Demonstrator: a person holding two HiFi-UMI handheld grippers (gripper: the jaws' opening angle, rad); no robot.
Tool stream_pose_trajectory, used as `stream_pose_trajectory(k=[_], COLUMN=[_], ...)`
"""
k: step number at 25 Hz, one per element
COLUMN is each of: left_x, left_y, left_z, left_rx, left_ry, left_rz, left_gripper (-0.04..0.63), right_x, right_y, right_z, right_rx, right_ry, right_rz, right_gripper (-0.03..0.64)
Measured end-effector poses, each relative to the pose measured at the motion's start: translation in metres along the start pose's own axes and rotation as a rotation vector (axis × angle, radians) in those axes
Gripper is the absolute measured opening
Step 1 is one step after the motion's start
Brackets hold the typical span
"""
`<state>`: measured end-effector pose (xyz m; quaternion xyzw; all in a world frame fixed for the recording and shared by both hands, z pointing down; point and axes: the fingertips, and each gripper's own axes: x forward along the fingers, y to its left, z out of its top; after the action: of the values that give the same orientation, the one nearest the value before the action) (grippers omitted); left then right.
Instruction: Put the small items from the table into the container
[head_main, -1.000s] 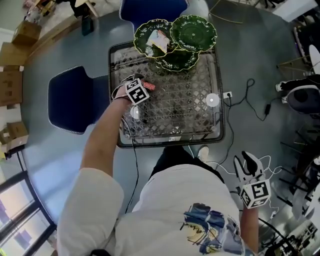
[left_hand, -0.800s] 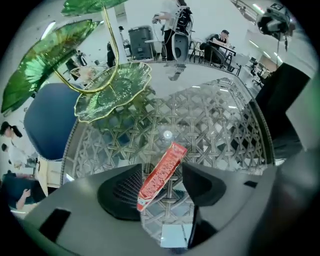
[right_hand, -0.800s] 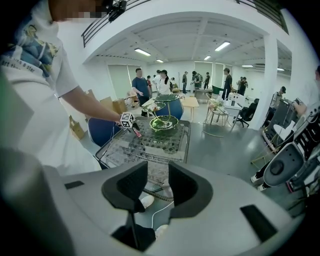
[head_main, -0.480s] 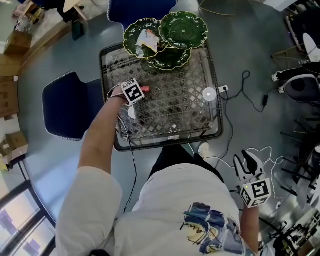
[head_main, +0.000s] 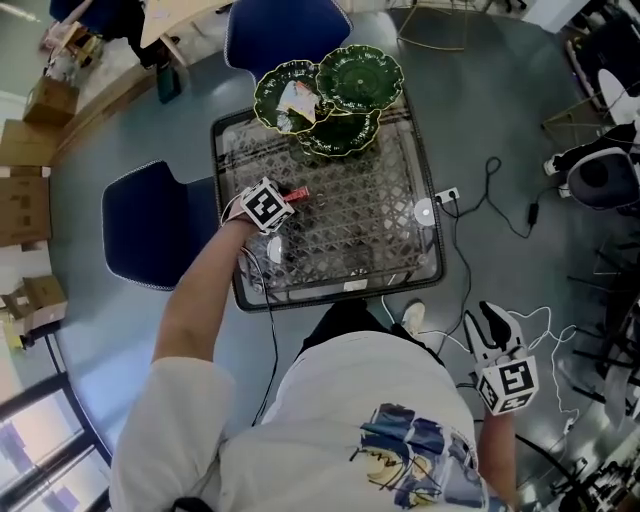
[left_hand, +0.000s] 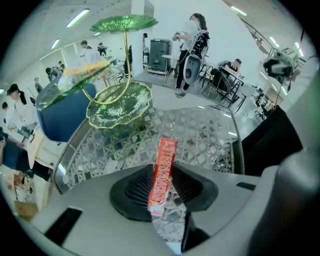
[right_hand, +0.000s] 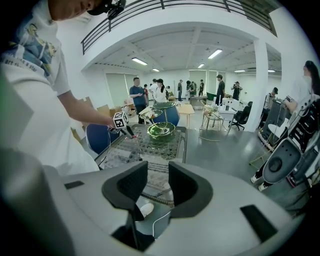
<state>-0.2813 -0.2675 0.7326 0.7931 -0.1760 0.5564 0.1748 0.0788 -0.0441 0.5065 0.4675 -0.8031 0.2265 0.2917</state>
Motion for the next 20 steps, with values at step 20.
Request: stream_pose_trajectory(k=[20], left_x=[-0.168], left_y=[0.043], left_z=[0.232], left_rx=[0.196], left_ry=[-0.194], left_rz=[0.149], left_gripper=[0.121], right_x=[-0.026], right_y=[-0.022], right_z=[-0.027], right_rx=[0.096], right_ry=[-0.132], right_rz=[-0.047], right_gripper=[0.135])
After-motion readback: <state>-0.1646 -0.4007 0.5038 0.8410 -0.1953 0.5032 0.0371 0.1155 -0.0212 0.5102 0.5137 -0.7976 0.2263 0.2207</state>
